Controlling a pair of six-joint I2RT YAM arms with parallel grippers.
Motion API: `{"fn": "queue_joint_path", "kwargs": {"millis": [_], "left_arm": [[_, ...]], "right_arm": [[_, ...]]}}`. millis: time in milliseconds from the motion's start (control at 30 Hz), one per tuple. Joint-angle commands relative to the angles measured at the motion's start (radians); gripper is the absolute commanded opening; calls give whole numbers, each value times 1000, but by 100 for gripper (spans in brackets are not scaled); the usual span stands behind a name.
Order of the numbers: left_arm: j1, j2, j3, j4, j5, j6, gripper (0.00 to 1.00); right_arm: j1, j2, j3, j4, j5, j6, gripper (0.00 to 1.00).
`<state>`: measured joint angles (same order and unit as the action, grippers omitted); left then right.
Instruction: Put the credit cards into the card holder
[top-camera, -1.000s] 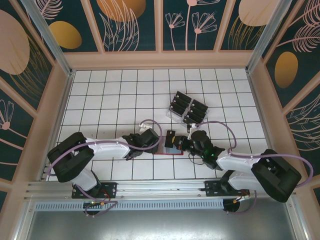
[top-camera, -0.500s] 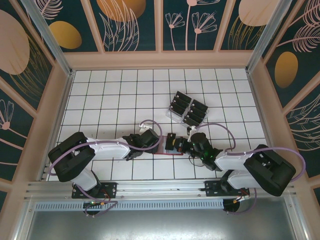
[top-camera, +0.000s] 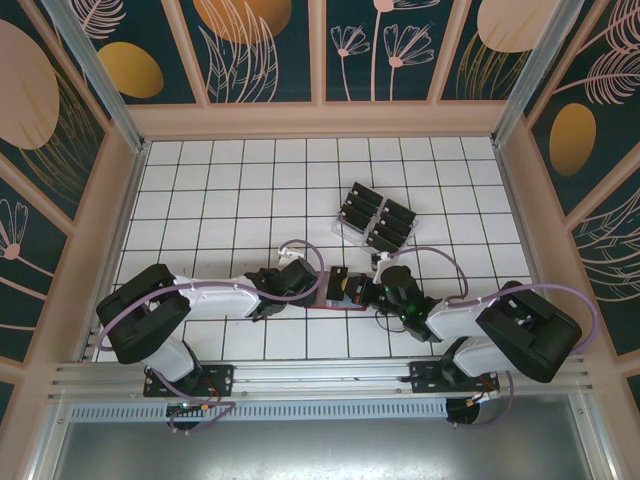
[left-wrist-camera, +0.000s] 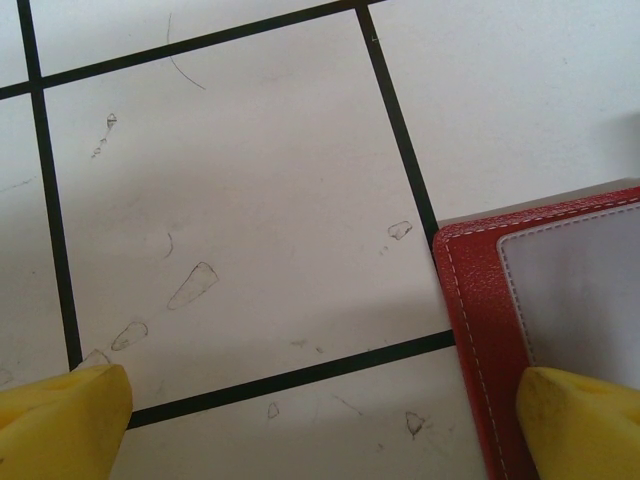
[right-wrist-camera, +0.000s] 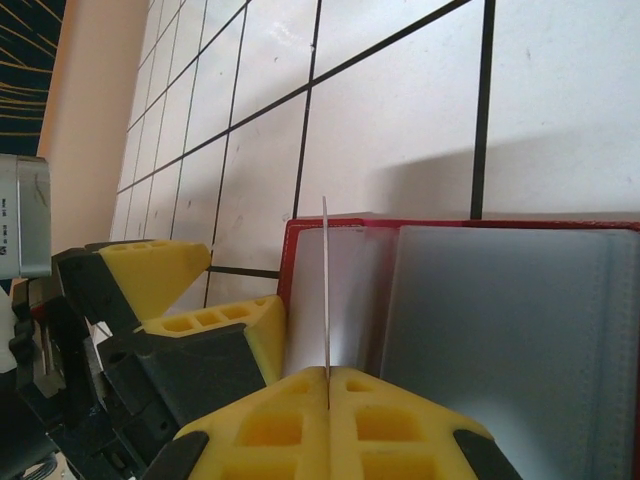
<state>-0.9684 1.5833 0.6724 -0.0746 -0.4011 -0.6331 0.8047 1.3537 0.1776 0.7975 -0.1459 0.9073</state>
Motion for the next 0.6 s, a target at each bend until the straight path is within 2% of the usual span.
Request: {"fn": "queue_joint_path", "kwargs": {"millis": [0,567], "left_arm": [[-5,26,-22,-10,-3,-13,99],[-5,24,-31,-2,-1,-14,99]], "right_arm": [[-5,16,-28,69,-9,26,0],[1,64,-54,146,-25,74,0]]}}
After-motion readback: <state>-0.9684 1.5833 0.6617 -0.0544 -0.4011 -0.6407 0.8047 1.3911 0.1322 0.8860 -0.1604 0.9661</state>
